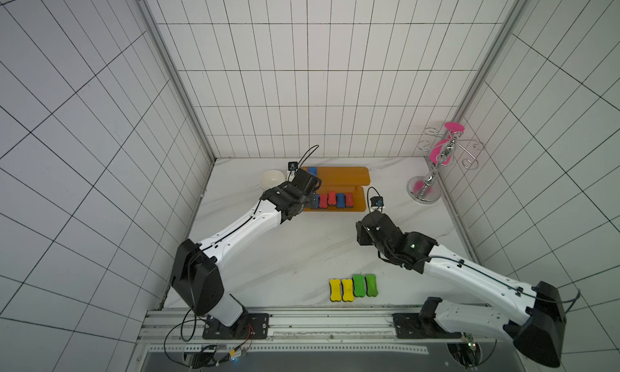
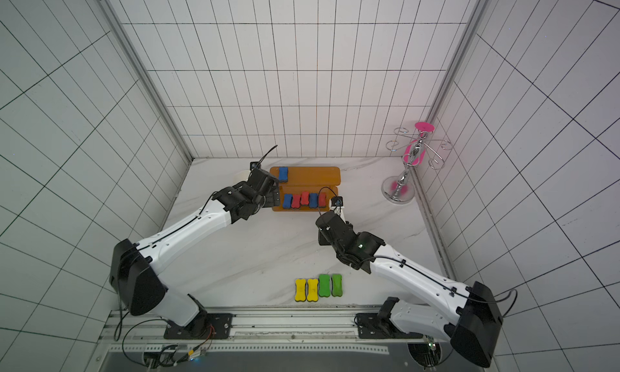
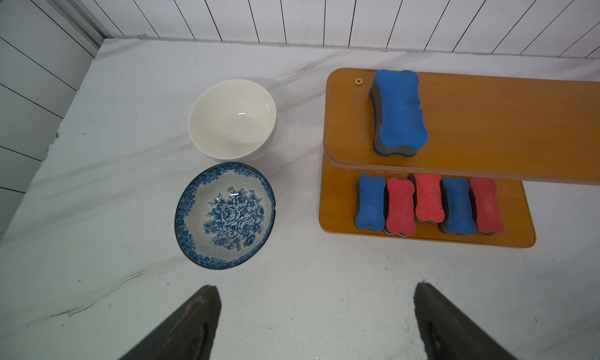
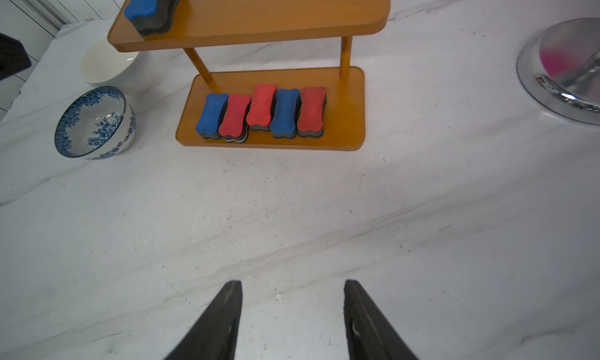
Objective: Remove the whiteboard erasers from the shelf
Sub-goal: Pick up the whiteboard eraser from the shelf.
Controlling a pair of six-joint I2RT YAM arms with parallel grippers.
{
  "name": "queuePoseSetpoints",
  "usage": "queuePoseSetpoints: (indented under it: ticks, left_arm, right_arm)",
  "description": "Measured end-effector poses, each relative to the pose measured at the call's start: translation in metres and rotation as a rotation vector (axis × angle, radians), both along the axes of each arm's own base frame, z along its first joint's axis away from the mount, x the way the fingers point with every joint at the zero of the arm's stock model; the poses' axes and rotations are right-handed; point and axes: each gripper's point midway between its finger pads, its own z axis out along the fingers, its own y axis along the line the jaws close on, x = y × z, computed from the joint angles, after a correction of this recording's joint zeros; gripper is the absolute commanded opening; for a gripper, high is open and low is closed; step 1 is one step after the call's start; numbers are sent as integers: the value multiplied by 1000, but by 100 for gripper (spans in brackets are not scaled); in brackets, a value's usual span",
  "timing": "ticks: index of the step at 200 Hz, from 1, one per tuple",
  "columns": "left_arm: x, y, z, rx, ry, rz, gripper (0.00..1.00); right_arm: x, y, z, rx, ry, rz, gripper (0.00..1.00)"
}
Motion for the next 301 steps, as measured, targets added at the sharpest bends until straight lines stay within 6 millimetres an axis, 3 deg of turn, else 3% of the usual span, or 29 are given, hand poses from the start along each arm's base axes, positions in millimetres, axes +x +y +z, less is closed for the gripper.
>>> queuePoseSetpoints:
  ticks: [29,58,101,169,256,286,301]
  left_arm:
    - [3,-13,0,56,-13,-41,98]
    - [12,-12,4,67,-36,-32,96]
    - [53,-13,28,11,-43,42,91]
    - [86,-23,28,-11,8,72,84]
    - [125,-46,22,-22,24,58,84]
    - [127,-49,8,-11,47,55,82]
    - [128,-50,-1,-3,66,54,77]
  right_arm:
    - [16,-26,-15,-23,29,-22,54]
    - [33,-41,-24,-19,56,-42,53]
    - [55,-49,-37,21,98,-52,52]
    - [65,-30,-67,90,194,4,50]
    - [75,-18,-52,192,156,30,51]
    - [74,-20,-56,196,163,23,51]
    - [72,-21,-58,197,168,21,51]
